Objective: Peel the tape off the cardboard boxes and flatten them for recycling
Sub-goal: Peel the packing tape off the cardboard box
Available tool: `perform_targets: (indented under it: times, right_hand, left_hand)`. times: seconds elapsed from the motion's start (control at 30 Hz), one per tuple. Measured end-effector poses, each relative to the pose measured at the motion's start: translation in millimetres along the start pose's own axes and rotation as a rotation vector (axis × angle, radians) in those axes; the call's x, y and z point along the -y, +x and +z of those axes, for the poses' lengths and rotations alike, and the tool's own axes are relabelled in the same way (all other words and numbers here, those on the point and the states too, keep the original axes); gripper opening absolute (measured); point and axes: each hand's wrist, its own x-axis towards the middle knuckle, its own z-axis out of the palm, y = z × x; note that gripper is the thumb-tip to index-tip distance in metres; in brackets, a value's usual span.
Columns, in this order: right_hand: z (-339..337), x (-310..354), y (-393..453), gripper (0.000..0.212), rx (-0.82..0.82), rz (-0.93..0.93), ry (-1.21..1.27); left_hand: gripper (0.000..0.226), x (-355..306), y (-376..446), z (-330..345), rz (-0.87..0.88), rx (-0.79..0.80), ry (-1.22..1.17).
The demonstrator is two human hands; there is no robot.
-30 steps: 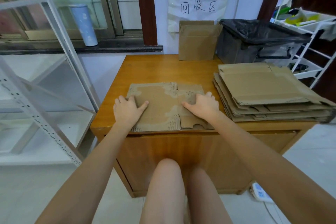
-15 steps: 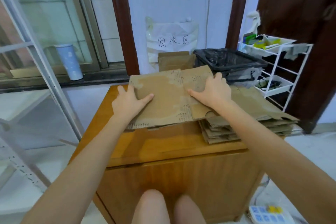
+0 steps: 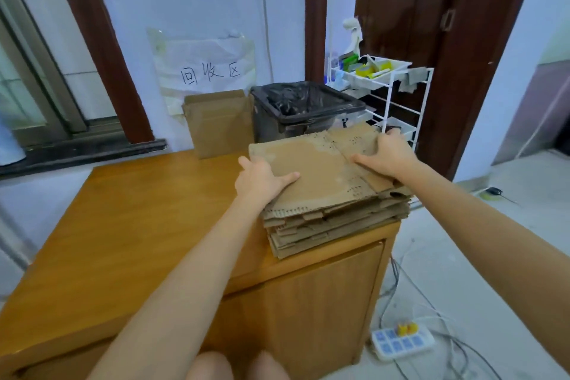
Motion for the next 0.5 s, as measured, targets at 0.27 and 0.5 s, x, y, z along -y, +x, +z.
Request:
perform_targets:
  times: [0.27,0.5]
  right_hand:
    - [39,-25,18,0.070,0.043,0.018,0.071]
    - [80,-43,17,0.060,0.087,-0.009,0.044]
  left_hand:
    - [0.097,5,7,42,0.001,-0.038,-0.044]
    - [0.091,12,0,69,-0.025,-0.056,0.074]
